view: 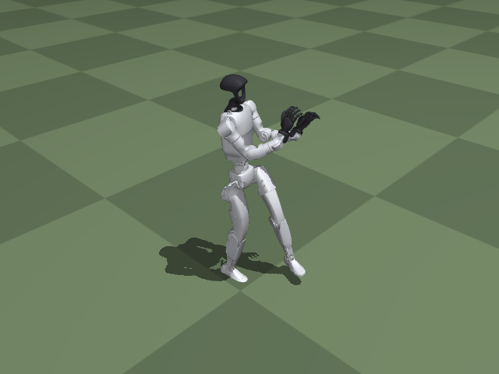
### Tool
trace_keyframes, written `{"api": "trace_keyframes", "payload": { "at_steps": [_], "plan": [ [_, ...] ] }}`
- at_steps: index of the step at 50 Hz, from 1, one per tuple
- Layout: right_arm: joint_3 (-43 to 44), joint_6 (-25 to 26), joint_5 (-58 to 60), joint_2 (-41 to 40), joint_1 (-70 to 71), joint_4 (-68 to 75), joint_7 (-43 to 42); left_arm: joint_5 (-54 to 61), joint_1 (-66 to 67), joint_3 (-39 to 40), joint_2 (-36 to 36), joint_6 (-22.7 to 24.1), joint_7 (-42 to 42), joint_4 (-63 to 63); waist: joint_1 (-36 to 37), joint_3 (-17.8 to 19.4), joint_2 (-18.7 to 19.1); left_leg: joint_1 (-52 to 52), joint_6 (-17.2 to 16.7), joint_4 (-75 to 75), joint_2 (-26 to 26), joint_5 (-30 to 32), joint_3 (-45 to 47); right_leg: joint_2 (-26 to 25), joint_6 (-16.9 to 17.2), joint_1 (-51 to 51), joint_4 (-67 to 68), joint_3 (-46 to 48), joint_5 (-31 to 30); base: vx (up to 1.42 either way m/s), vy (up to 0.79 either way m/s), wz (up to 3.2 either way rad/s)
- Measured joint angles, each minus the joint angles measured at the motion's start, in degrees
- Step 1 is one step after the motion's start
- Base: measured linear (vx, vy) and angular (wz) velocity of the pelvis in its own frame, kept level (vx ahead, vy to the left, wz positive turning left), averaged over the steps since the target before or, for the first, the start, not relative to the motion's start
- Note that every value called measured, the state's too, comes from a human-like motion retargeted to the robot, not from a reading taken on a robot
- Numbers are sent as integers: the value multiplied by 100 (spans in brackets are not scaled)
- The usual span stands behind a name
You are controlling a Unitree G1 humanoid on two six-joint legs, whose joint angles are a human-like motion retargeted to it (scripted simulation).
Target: Dance
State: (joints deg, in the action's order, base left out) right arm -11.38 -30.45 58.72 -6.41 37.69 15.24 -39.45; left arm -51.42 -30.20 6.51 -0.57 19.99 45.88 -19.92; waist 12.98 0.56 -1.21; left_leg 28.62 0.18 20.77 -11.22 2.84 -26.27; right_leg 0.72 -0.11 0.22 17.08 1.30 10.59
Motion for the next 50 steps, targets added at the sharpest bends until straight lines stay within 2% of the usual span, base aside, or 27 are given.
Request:
{"api": "trace_keyframes", "payload": {
  "at_steps": [3,5,8,10,12,16,20,22,23,25,27,30,32,33,34,35,37,38,40,43,45,50],
  "plan": [
    [792,76,-269,141,259,67,-361,285,-109,465,495,-316,-219,937,392,56,-82,-607,-193,-1026,42,-121,-222,178,-12,176,-45,-143,87,23,-23,-71],
    [1370,56,-434,311,339,75,-544,597,134,776,904,-451,-508,1741,561,100,8,-977,-229,-1220,377,-215,1028,187,-45,342,80,-176,172,48,-9,-58],
    [2037,109,-575,508,66,37,-624,1186,1230,1412,1532,-537,-994,2983,590,190,225,-1837,-675,-1465,360,165,1109,298,-250,727,514,-25,246,80,3,-48],
    [2348,172,-739,663,-229,-51,-530,1598,2153,1967,1802,-512,-1209,3698,655,227,344,-2223,-700,-1447,275,517,1227,440,-416,912,939,34,200,82,7,-90],
    [2591,200,-968,795,-506,-164,-436,1882,3115,2474,1857,-399,-1159,4279,761,236,504,-2454,-505,-1331,175,526,1547,543,-595,912,1591,60,11,67,7,-98],
    [3019,115,-1443,1090,-1219,-420,-345,1973,4875,3241,1586,74,-330,4933,951,205,560,-2656,-272,-1114,-135,325,1534,1236,-1048,528,3177,560,-689,59,1,-88],
    [3445,-191,-1622,1483,-2110,-631,-891,1232,6004,3517,1079,511,1135,4916,1213,262,366,-2718,112,-1107,-676,174,1686,2447,-1476,-215,4778,1024,-1480,34,1,-63],
    [3473,-270,-1591,1568,-2551,-646,-1335,814,6371,3547,855,509,1595,4727,1241,189,320,-2624,123,-1142,-533,107,1747,2226,-1272,-550,4893,1226,-918,35,-36,-26],
    [3501,-303,-1517,1634,-2826,-649,-1502,655,6525,3530,759,455,1770,4592,1182,151,305,-2583,148,-1135,-509,84,1720,1950,-840,-645,4725,1184,-675,23,-35,20],
    [3522,-351,-1377,1786,-3440,-618,-1603,593,6835,3354,634,439,1976,4259,1052,120,280,-2516,189,-1105,-480,39,1589,1265,69,-789,4169,915,-239,12,-31,49],
    [3446,-443,-1429,1926,-4001,-477,-1370,532,7065,3024,544,627,1870,3950,885,141,237,-2459,255,-1073,-456,-1,1427,896,597,-844,3376,748,48,19,-41,52],
    [3155,-837,-1653,2259,-4694,-206,-688,461,7343,2484,578,965,1611,3507,613,203,67,-2340,436,-1016,-515,-66,1322,614,1114,-803,1789,598,-87,13,-44,69],
    [2727,-1236,-1849,2490,-5076,-70,-110,387,7378,2014,578,1197,1431,3253,332,244,-32,-2297,496,-875,-520,-94,1253,430,519,-702,854,325,-558,9,-40,103],
    [2456,-1495,-1956,2602,-5247,-39,187,370,7342,1765,547,1311,1339,3081,180,224,-41,-2250,518,-738,-477,-129,1227,212,487,-566,558,10,-490,15,-38,76],
    [2149,-1754,-2068,2719,-5381,-50,420,330,7251,1509,490,1400,1274,2884,112,190,-52,-2133,551,-514,-415,-182,1291,345,418,-314,340,678,-356,16,-35,35],
    [1824,-2013,-2182,2838,-5496,-80,621,278,7132,1250,419,1475,1222,2675,86,148,-63,-1980,590,-248,-343,-245,1399,653,330,-4,160,1837,-188,15,-34,60],
    [1158,-2415,-2448,2867,-5545,-190,811,178,6782,659,200,1452,1272,2210,-335,218,-153,-1724,688,433,-544,-216,1285,386,453,231,-280,1449,-378,11,-36,110],
    [812,-2576,-2536,2843,-5486,-278,900,149,6550,379,61,1452,1291,1958,-433,239,-169,-1539,815,832,-527,-167,1450,445,598,304,-403,1376,-450,-2,-32,67],
    [97,-2759,-2644,2783,-5157,-488,1023,306,6090,-132,1,1670,1304,1547,-519,225,-224,-970,966,1707,-665,74,1561,573,614,377,-563,1771,-449,-12,-22,7],
    [-815,-2791,-2540,2365,-4394,-687,1169,621,5387,-1067,458,2037,870,1122,-719,101,-284,-16,1266,2905,-1261,813,1444,593,729,328,-700,1672,-410,-8,-7,16],
    [-1286,-2669,-2336,1918,-3864,-737,1237,819,4758,-1397,597,2009,446,764,-743,-53,-244,532,1430,3611,-1479,1200,1380,550,759,340,-774,1816,-358,3,-2,-15],
    [-1972,-2096,-1519,704,-2468,-568,1097,634,3064,-1418,200,1553,-137,205,-539,-256,-119,1245,1482,4467,-887,520,1568,323,627,218,-672,1693,-246,8,-13,-66]
  ]
}}
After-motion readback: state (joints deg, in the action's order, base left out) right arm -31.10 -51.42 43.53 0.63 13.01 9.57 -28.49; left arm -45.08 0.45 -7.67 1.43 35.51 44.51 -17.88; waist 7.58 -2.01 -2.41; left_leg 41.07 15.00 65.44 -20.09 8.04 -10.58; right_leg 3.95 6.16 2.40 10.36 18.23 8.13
